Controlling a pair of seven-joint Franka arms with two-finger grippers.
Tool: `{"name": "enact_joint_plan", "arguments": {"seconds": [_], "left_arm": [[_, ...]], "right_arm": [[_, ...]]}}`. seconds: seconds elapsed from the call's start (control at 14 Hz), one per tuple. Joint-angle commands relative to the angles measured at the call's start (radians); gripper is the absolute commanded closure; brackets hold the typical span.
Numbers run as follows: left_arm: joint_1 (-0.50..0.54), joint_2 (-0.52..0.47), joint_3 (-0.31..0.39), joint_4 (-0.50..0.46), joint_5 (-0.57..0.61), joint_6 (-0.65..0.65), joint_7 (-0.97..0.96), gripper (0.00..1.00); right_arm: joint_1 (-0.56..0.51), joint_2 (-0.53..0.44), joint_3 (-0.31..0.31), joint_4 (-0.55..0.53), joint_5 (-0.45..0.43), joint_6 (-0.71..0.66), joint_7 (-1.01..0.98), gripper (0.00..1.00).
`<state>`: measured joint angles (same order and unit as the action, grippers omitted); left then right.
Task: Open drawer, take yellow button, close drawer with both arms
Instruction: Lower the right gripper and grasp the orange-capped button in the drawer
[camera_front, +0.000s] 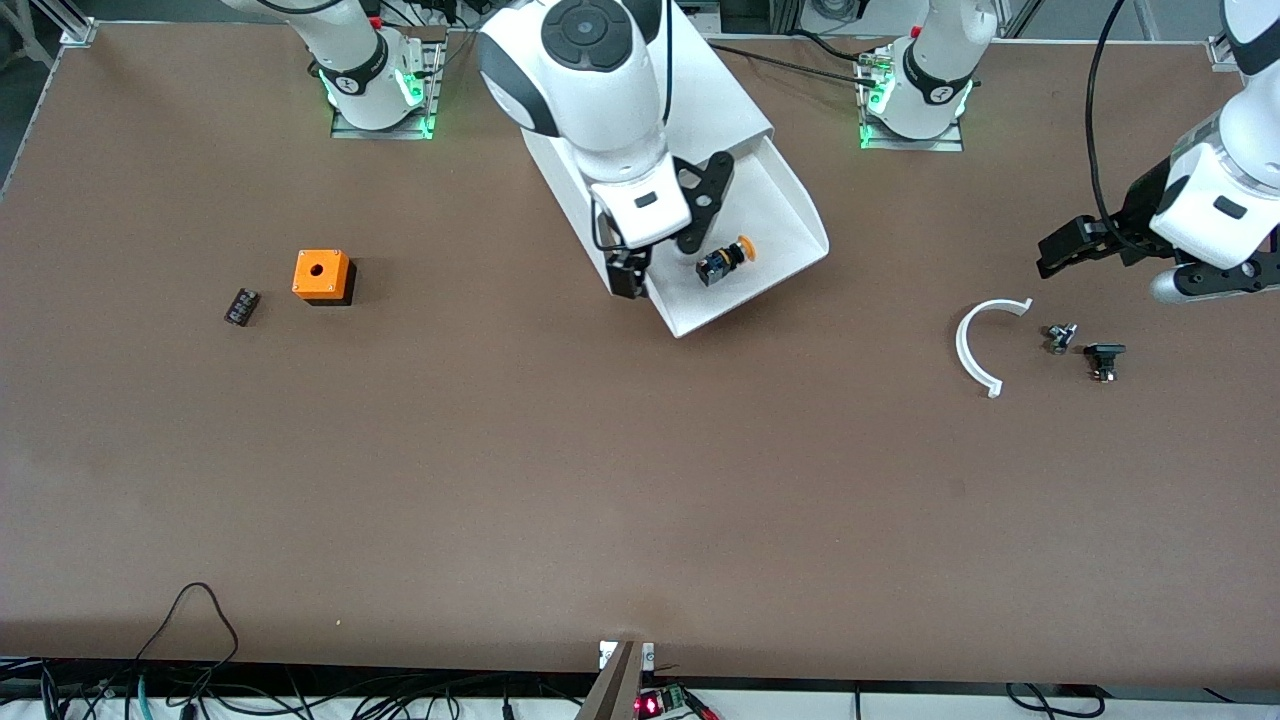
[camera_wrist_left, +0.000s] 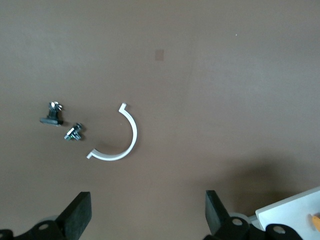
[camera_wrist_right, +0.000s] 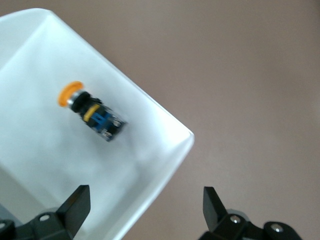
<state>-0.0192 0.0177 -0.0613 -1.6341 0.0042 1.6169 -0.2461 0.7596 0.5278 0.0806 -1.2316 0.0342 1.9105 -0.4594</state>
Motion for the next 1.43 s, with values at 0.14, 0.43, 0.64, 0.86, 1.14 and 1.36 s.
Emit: {"name": "enact_joint_plan", "arguments": {"seconds": [0.14,0.43,0.64,0.86,1.14,1.36], "left_arm": [[-0.002,-0.002,0.003,0.010,0.037,0.032,0.088,0.00],[-0.002,-0.010,0.001,0.008,0.063,0.026,0.094,0.00],[0.004,-0.008,0.018,0.013,0.051,-0.037,0.090,0.00],[0.004,-0.008,0.041,0.020,-0.012,-0.034,0.085,0.00],[-0.002,-0.008,0.038,0.043,-0.001,-0.031,0.082,0.00],[-0.019,-0.008,0.026,0.045,0.070,-0.029,0.079,0.00]], "right_arm": [[-0.013,0.072,0.053,0.050,0.056,-0.048,-0.314,0.00],[0.014,0.089,0.053,0.052,0.046,-0.100,-0.384,0.00],[0.014,0.150,0.054,0.115,0.047,-0.065,-0.384,0.00],[0.012,0.162,0.054,0.127,0.047,-0.021,-0.384,0.00],[0.024,0.192,0.053,0.127,0.047,0.027,-0.380,0.00],[0.044,0.199,0.051,0.127,0.047,0.024,-0.377,0.00]]}}
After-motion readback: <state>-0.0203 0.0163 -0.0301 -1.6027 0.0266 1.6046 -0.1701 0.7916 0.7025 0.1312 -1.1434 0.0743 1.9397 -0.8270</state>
